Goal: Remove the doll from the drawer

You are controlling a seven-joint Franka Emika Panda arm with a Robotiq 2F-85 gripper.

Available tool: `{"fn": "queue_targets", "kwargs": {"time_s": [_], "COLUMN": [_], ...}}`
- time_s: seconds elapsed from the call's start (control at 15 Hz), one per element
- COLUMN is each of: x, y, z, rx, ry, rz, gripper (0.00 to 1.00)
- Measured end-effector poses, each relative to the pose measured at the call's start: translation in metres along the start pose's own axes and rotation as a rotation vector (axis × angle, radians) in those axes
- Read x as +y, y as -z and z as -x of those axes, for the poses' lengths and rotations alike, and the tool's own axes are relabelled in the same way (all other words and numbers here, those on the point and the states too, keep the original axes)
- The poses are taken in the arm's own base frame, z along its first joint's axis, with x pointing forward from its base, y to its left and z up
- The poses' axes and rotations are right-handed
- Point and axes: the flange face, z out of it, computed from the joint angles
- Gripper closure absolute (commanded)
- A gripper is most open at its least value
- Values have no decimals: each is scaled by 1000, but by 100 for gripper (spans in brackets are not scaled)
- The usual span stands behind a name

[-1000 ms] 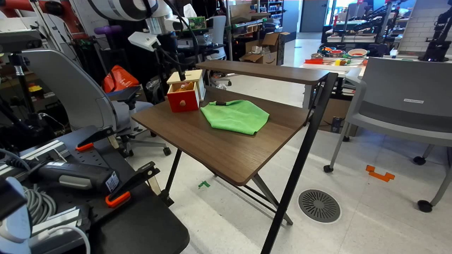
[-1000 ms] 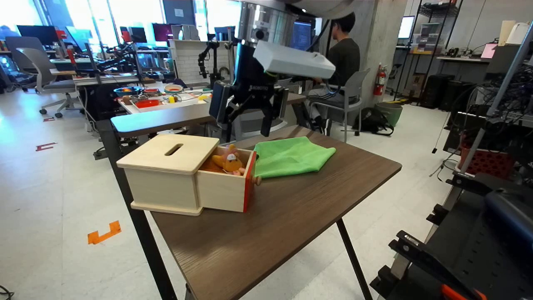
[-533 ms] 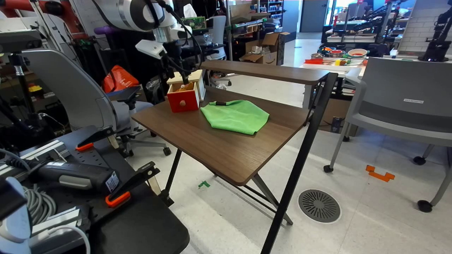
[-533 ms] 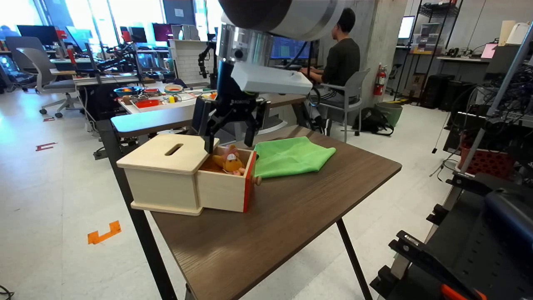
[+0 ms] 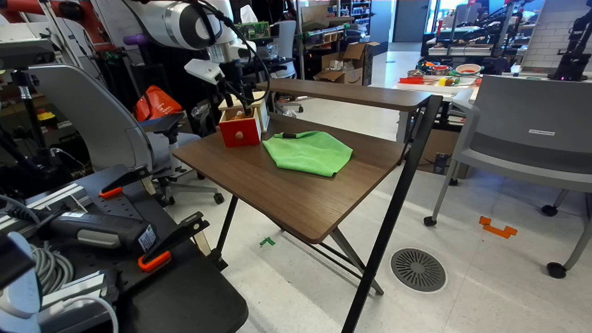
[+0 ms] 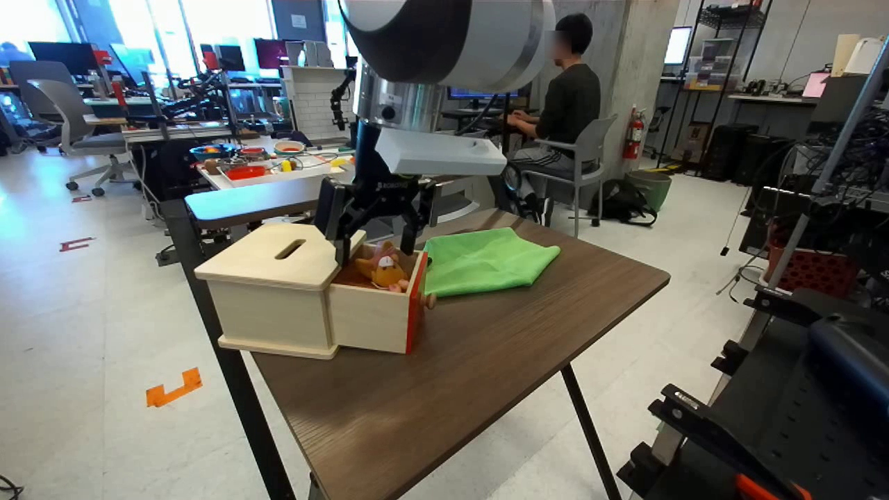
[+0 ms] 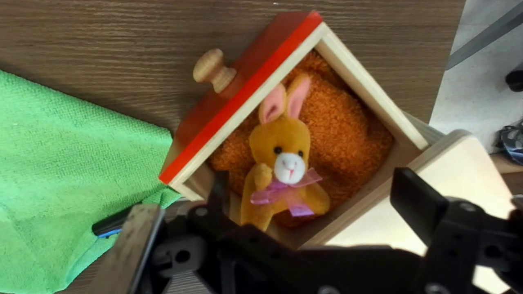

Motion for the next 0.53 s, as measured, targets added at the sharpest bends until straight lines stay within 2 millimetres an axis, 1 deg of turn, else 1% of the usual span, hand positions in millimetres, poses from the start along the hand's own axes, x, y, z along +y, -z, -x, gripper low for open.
{"fn": "queue_targets", "kwargs": {"time_s": [0.07, 0.13, 0.2, 0.33, 0.53], "x": [1, 2, 3, 3, 0], "y": [-1, -2, -1, 0, 3], "z": [0, -1, -1, -3, -6], "rx": [0, -1, -1, 2, 9], "ry": [-2, -4, -5, -5, -4], "rz": [1, 0, 1, -1, -6], "gripper": [26, 26, 29, 41, 66]}}
